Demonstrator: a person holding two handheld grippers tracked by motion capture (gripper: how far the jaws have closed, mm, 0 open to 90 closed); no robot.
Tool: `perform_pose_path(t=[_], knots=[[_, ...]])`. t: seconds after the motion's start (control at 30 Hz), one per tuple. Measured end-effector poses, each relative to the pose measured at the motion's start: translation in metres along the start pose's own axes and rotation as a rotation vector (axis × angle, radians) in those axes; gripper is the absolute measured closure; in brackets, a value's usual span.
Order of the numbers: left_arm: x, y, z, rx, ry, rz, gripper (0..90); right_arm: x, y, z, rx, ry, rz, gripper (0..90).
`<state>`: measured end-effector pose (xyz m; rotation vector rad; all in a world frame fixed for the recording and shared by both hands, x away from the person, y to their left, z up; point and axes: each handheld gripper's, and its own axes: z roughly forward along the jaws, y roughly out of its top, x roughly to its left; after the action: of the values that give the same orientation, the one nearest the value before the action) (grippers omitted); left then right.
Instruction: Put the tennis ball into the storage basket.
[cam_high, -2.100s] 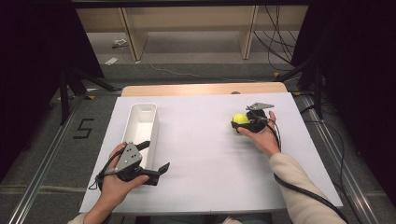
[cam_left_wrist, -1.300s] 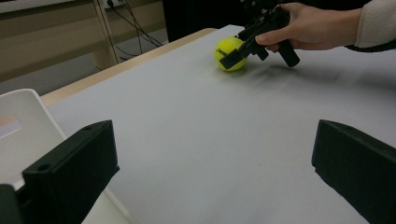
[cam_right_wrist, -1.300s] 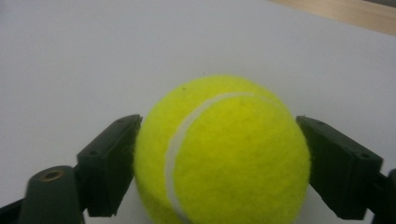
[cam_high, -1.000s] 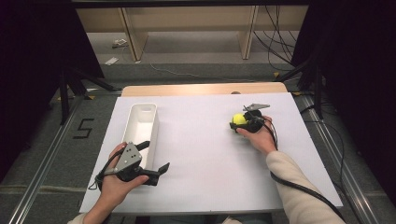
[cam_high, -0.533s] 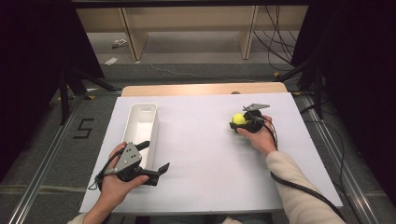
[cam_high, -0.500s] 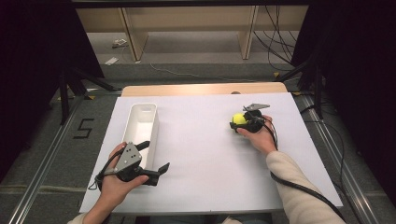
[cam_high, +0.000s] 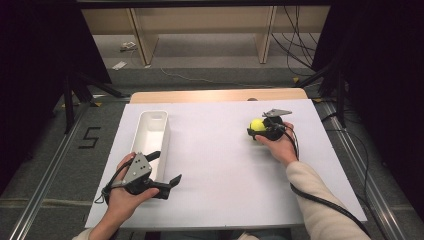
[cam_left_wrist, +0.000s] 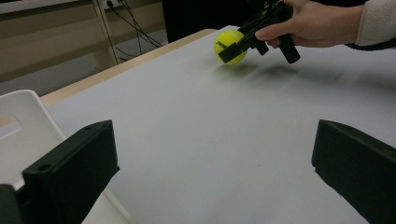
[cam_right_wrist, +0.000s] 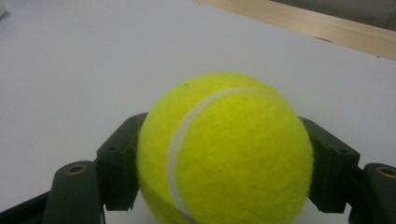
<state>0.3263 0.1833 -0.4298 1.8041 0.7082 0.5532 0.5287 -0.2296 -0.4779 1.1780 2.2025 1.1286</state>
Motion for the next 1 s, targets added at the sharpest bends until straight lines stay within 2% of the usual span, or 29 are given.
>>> perform_pose_path(t=[0.53, 1.0], knots=[[0.0, 0.0, 0.0, -0.001, -0.001, 0.001, 0.0, 0.001, 0.007, -0.007, -0.037, -0.002, -0.005, 26.8], [-0.001, 0.0, 0.0, 0.0, -0.004, 0.002, 0.0, 0.009, 0.016, -0.013, -0.07, 0.015, -0.02, 26.8]])
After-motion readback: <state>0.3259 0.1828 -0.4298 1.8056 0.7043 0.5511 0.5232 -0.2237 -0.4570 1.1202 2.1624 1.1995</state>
